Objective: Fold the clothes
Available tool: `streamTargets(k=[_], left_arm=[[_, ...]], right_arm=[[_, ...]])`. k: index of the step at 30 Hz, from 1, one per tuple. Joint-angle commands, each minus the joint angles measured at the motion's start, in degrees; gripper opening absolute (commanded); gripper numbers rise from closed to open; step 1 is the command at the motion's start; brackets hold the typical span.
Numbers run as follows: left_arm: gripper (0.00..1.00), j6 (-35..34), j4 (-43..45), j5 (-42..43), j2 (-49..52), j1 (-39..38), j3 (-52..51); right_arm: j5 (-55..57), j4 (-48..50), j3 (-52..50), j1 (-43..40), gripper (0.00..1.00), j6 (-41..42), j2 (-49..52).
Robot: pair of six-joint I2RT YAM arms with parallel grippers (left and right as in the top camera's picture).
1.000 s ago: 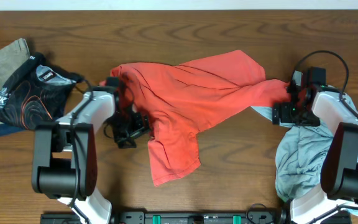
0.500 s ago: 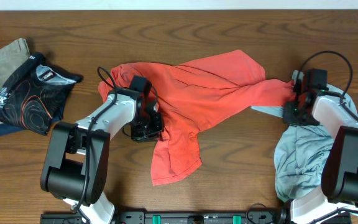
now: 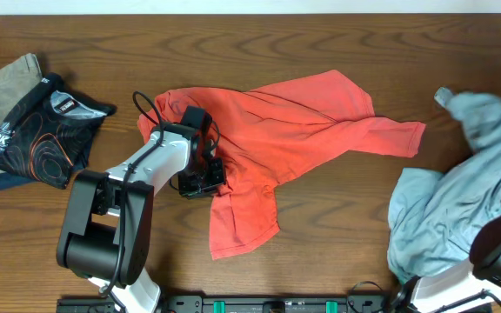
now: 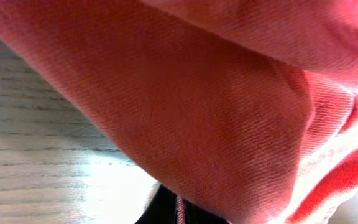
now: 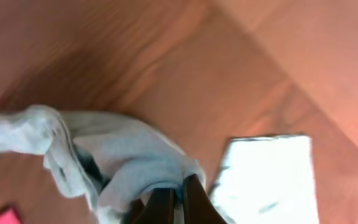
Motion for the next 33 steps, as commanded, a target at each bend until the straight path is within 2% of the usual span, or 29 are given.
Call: streamTargets(k=[1, 2, 3, 4, 5, 7, 9, 15, 17, 19, 21, 27, 33], left_arm=[[0.06, -0.5, -0.3, -1.2, 0.1, 0.2, -0.3], [0.06, -0.5, -0.3, -1.2, 0.1, 0.2, -0.3], [0.06, -0.5, -0.3, -1.2, 0.1, 0.2, -0.3], [0.06, -0.5, -0.3, -1.2, 0.1, 0.2, -0.3], [0.06, -0.5, -0.3, -1.2, 0.1, 0.2, -0.3], [0.06, -0.5, -0.3, -1.2, 0.1, 0.2, -0.3], [0.07, -0.5, -0.3, -1.2, 0.1, 0.2, -0.3], [0.06, -0.5, -0.3, -1.2, 0.1, 0.2, -0.3], [0.06, -0.5, -0.3, -1.2, 0.1, 0.2, -0.3], [0.06, -0.5, -0.3, -1.1, 0.1, 0.2, -0.3], [0.06, -0.5, -0.3, -1.1, 0.1, 0.2, -0.3], [0.06, -0.5, -0.3, -1.1, 0.1, 0.2, -0.3], [0.06, -0.5, -0.3, -1.1, 0.1, 0.2, -0.3]], right_arm=[[-2.4, -1.8, 2.1, -3.9, 0.32, 4.9, -0.4], [-7.0, -1.9, 2.1, -4.7, 0.48, 4.9, -0.3], [-11.6, -2.1, 2.1, -5.2, 0.57, 4.8, -0.3], [-17.4, -2.3, 2.1, -5.6, 0.64, 4.1, -0.3], [-23.5, -2.5, 2.0, -5.6, 0.65, 2.3, -0.3], [-34.8, -2.9, 2.0, -5.1, 0.64, -2.5, -0.3], [-40.7, -4.6, 2.0, -3.7, 0.63, -5.7, -0.3], [-39.2, -12.0, -0.3, 3.9, 0.61, -10.2, -0.3], [-38.2, -16.4, -2.3, 6.5, 0.55, -10.2, -0.3], [-36.2, -20.3, -5.1, 8.7, 0.44, -10.1, -0.3], [-34.3, -22.0, -8.7, 10.3, 0.42, -10.1, -0.3], [-33.3, -20.3, -23.1, 11.7, 0.42, -7.5, -0.3], [-32.7, -13.2, -36.0, 11.5, 0.44, -6.2, -0.3]])
